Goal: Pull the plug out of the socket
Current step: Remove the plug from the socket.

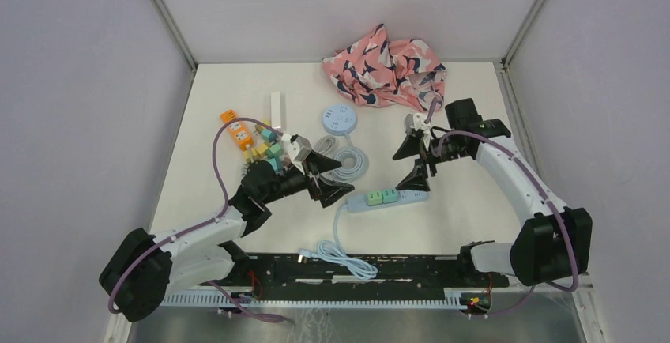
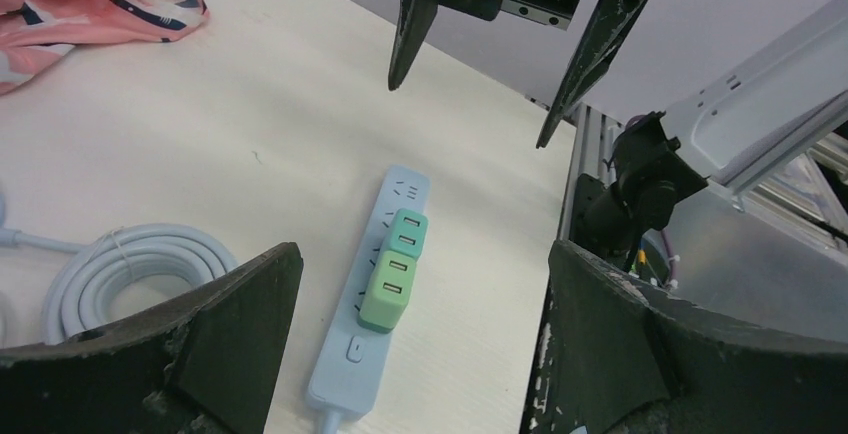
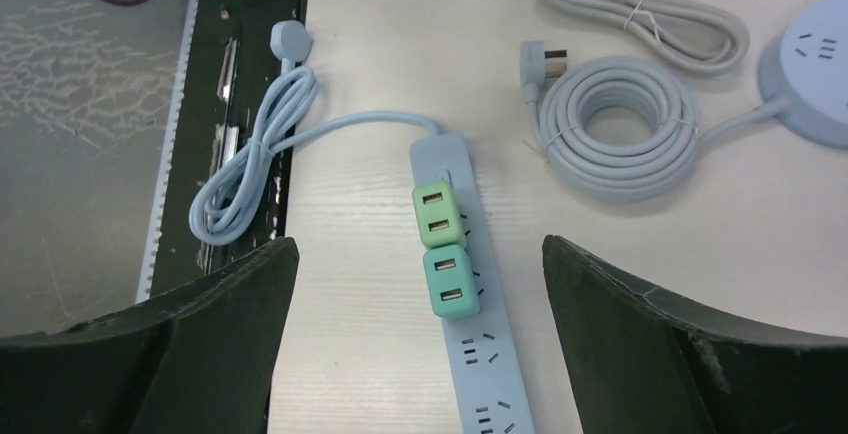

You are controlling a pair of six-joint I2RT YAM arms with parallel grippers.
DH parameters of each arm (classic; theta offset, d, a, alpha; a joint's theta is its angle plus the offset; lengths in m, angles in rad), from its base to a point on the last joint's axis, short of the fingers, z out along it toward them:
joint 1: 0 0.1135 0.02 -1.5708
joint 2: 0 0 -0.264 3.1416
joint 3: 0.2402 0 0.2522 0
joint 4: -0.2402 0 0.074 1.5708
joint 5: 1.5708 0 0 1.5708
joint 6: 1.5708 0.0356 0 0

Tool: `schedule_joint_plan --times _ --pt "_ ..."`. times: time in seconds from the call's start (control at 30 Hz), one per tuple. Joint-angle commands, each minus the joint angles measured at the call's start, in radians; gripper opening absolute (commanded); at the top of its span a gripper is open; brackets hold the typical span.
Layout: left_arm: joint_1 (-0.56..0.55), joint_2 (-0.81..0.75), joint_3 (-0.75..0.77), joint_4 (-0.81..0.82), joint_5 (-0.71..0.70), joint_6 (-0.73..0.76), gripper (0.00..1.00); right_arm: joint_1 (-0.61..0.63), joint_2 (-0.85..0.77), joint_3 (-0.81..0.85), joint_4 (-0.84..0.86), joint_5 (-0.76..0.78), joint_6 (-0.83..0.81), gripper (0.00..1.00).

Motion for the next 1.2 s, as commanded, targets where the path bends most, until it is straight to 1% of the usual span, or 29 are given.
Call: schedule_joint_plan --times 0.0,0.07,0.13,0.2,0.3,0.4,0.47,0.5,0.63,0.73,0.83,0.97,1.07,1.17 --pt "0.002 -0.005 -0.059 0.152 -0.047 0.077 0.99 0.017 -0.001 -0.018 -0.046 0.052 -0.173 0.97" --pt "0.001 0.027 -0.081 0.223 -0.051 0.060 0.99 0.021 -0.042 -0.083 0.038 0.106 -0.146 0.97" --pt "0.002 0.067 -0.078 0.242 -0.039 0.044 0.99 0.027 -0.063 -0.125 0.084 0.167 -0.143 0.97" --pt "0.002 0.114 -0.047 0.229 -0.012 0.034 0.99 0.029 -0.061 -0.138 0.085 0.207 -0.169 0.95" --pt "0.001 0.179 -0.011 0.230 0.066 0.038 0.99 0.040 -0.030 -0.140 0.039 0.232 -0.256 0.86" --pt "-0.011 0.221 -0.019 0.295 0.113 0.072 0.99 0.074 0.000 -0.144 0.027 0.294 -0.297 0.82" --pt "-0.040 0.218 -0.039 0.322 0.095 0.132 0.99 0.106 0.008 -0.160 0.071 0.364 -0.292 0.80" --pt "-0.058 0.214 -0.041 0.305 0.077 0.174 0.99 0.123 0.012 -0.169 0.090 0.386 -0.289 0.80" --pt "-0.144 0.210 -0.018 0.151 -0.018 0.360 0.99 0.192 0.049 -0.179 0.128 0.425 -0.274 0.73" --pt "-0.198 0.229 -0.018 0.123 -0.098 0.474 0.99 0.241 0.085 -0.175 0.141 0.460 -0.265 0.65" --pt "-0.218 0.271 -0.012 0.122 -0.142 0.538 0.99 0.278 0.111 -0.177 0.158 0.492 -0.258 0.59" --pt "-0.235 0.344 -0.013 0.191 -0.131 0.637 0.99 0.307 0.125 -0.189 0.191 0.523 -0.244 0.53" --pt "-0.235 0.414 0.014 0.228 -0.113 0.660 1.00 0.313 0.134 -0.186 0.196 0.538 -0.239 0.44" --pt "-0.236 0.497 0.052 0.238 -0.108 0.671 0.98 0.317 0.135 -0.188 0.197 0.536 -0.238 0.36"
